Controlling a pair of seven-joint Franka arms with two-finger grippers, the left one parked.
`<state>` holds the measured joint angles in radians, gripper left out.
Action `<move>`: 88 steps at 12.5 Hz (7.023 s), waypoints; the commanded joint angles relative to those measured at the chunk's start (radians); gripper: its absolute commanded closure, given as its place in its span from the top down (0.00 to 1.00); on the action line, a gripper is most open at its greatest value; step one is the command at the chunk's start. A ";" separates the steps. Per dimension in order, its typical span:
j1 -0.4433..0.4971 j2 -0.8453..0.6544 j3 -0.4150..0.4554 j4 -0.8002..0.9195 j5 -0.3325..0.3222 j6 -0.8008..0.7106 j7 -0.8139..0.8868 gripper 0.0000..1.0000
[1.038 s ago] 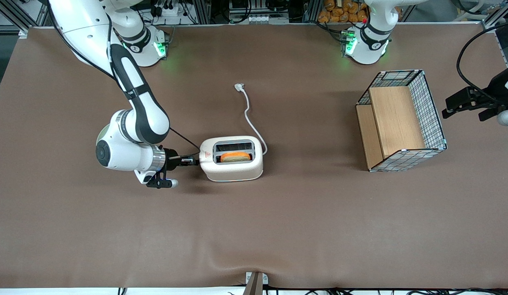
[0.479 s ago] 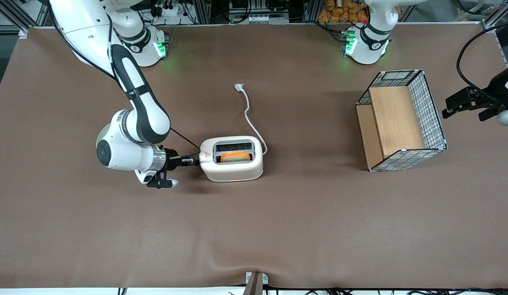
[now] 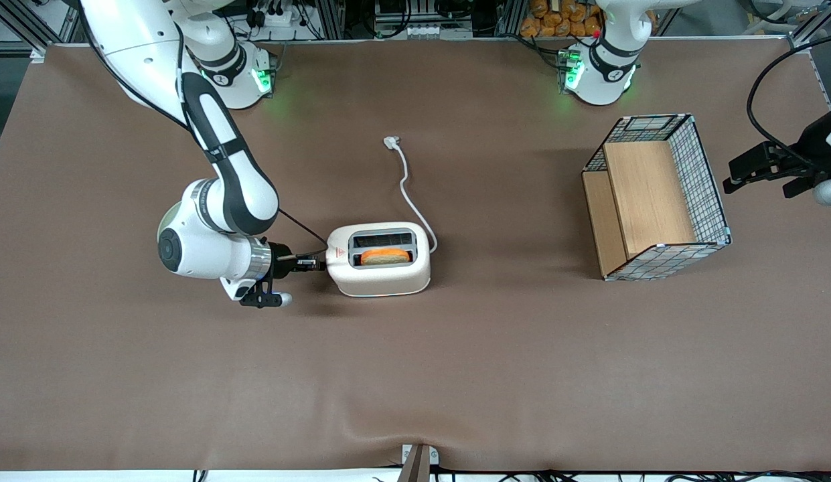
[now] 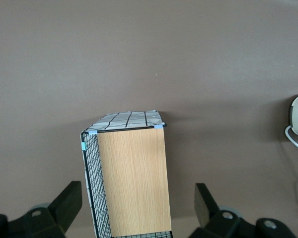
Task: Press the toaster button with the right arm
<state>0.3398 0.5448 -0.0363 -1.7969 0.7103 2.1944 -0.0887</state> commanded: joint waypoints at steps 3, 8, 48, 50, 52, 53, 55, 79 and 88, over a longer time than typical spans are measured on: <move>-0.015 0.052 0.021 0.025 0.043 0.067 -0.045 0.00; -0.076 0.053 0.018 0.112 0.035 -0.089 -0.040 0.00; -0.366 -0.576 0.033 0.178 -0.718 -0.667 0.178 1.00; -0.366 -0.554 0.032 0.204 -0.720 -0.667 0.170 1.00; -0.366 -0.548 0.030 0.209 -0.718 -0.667 0.155 1.00; -0.366 -0.543 0.030 0.209 -0.716 -0.664 0.155 1.00; -0.364 -0.543 0.030 0.212 -0.718 -0.665 0.153 1.00; -0.364 -0.543 0.027 0.217 -0.700 -0.636 0.099 1.00; -0.361 -0.542 0.027 0.217 -0.700 -0.636 0.099 1.00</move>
<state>-0.0195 -0.0112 -0.0114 -1.6059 0.0157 1.5654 0.0239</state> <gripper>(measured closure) 0.000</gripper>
